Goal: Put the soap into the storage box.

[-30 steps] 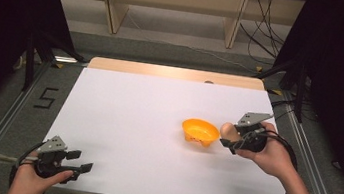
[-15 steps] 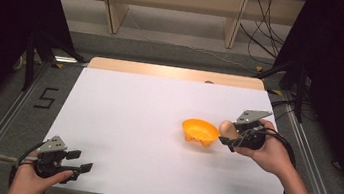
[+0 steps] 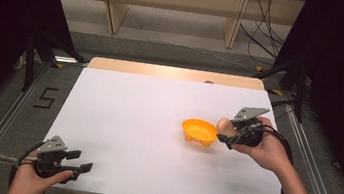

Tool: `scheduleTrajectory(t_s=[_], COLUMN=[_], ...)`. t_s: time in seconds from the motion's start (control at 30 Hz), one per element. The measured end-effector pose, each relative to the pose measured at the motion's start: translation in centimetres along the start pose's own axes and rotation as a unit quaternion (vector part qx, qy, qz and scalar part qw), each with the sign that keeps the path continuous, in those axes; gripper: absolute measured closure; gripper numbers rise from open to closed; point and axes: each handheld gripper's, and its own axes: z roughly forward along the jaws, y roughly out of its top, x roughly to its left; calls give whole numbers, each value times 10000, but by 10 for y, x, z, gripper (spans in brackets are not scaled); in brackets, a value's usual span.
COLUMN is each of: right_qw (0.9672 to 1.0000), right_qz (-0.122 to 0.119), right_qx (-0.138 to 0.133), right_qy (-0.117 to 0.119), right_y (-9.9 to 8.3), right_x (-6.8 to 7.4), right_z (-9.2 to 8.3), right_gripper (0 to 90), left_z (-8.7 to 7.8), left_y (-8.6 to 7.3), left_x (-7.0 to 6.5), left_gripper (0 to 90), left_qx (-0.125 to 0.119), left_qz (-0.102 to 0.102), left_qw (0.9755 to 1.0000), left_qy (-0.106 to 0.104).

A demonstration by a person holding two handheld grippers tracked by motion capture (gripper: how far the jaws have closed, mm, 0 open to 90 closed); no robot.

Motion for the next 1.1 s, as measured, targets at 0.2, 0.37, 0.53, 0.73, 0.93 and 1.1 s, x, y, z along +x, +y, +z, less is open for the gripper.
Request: scheduleTrajectory(t_s=[0.2, 0.37, 0.53, 0.73, 0.93, 1.1], right_qw=[10000, 10000, 10000, 10000, 9999, 9999], right_qz=[-27, 4, -25, 10, -33, -24], right_qx=[-3, -39, -67, -59, -34, -122], right_qy=[24, 19, 53, 69, 110, 87], right_y=[4, 7, 10, 12, 16, 18], right_x=[1, 2, 2, 3, 2, 2], right_z=[3, 6, 9, 11, 14, 16], right_gripper=[334, 334, 334, 334, 334, 334], left_z=[0, 0, -1, -1, -1, -1], left_y=[0, 0, 0, 0, 0, 0], left_x=[0, 0, 0, 1, 0, 0], left_gripper=[320, 320, 320, 320, 320, 320], left_qx=[-9, -15, -11, 32, -15, -21], left_qz=[10, 4, 15, 70, 19, 20], left_qw=[10000, 10000, 10000, 10000, 10000, 10000], left_qy=[6, 2, -3, 2, -6, -7])
